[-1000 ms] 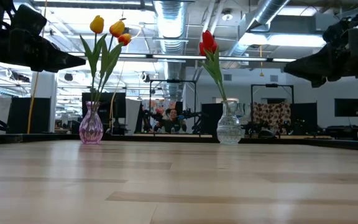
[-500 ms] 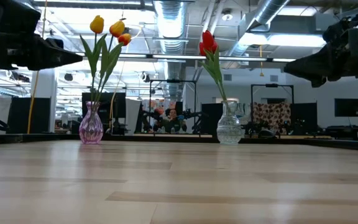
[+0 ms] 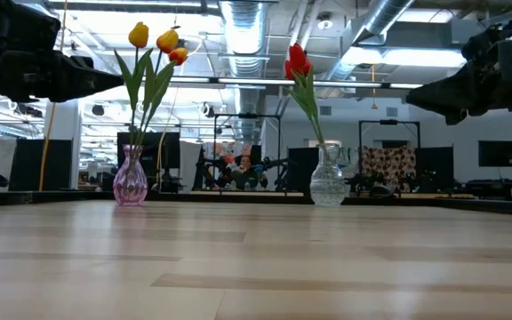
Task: Sort flowers into vase by color
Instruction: Return to Home Position
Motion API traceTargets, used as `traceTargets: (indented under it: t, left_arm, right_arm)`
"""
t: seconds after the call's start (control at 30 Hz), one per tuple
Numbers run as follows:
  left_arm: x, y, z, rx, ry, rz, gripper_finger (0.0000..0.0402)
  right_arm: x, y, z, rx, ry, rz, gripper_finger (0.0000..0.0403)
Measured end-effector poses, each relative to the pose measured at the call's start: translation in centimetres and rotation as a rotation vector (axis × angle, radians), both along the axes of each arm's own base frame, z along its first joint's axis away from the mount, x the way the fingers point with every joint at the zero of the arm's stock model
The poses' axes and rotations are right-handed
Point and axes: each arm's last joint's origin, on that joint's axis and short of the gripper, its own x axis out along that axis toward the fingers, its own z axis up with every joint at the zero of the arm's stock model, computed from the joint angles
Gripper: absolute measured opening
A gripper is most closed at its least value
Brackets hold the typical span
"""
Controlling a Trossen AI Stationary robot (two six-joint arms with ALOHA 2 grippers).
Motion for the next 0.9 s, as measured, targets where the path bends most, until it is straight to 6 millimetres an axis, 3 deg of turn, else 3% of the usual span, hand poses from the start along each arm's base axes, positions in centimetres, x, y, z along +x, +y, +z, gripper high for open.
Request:
traceTargets:
  t: [0.9]
  left_arm:
    - [0.01, 0.14, -0.01, -0.128, -0.02, 0.012, 0.0]
  right_arm:
    - [0.0, 0.0, -0.01, 0.0, 0.001, 0.0, 0.0127]
